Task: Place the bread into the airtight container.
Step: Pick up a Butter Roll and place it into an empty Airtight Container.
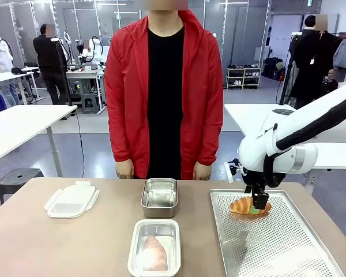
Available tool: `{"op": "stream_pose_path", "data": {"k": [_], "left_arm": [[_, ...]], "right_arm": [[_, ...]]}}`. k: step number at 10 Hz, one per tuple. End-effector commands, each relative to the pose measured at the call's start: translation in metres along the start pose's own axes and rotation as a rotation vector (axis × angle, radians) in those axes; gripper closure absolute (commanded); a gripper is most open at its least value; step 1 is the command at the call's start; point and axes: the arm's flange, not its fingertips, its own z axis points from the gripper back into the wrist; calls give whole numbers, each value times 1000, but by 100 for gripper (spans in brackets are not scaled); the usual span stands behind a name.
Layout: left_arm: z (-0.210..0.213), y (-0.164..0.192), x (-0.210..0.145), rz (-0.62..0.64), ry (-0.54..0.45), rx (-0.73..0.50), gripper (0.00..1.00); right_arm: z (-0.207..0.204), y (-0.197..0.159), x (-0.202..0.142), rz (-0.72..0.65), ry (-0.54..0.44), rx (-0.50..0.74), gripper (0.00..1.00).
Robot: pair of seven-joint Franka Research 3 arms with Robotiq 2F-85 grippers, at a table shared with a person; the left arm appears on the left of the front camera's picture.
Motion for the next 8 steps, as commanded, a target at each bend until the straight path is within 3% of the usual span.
{"op": "stream_pose_path", "data": {"k": [1, 6, 7, 8], "left_arm": [[1, -1, 3, -11, -6, -13, 0], [1, -1, 3, -11, -6, -13, 0], [1, -1, 3, -11, -6, -13, 0], [1, -1, 3, -11, -6, -13, 0]], "right_arm": [[-11, -9, 2, -29, 32, -15, 0], [-35, -22, -6, -20, 72, 3, 0], [-38, -23, -6, -16, 68, 10, 6], [-39, -24, -7, -23, 58, 15, 19]]}}
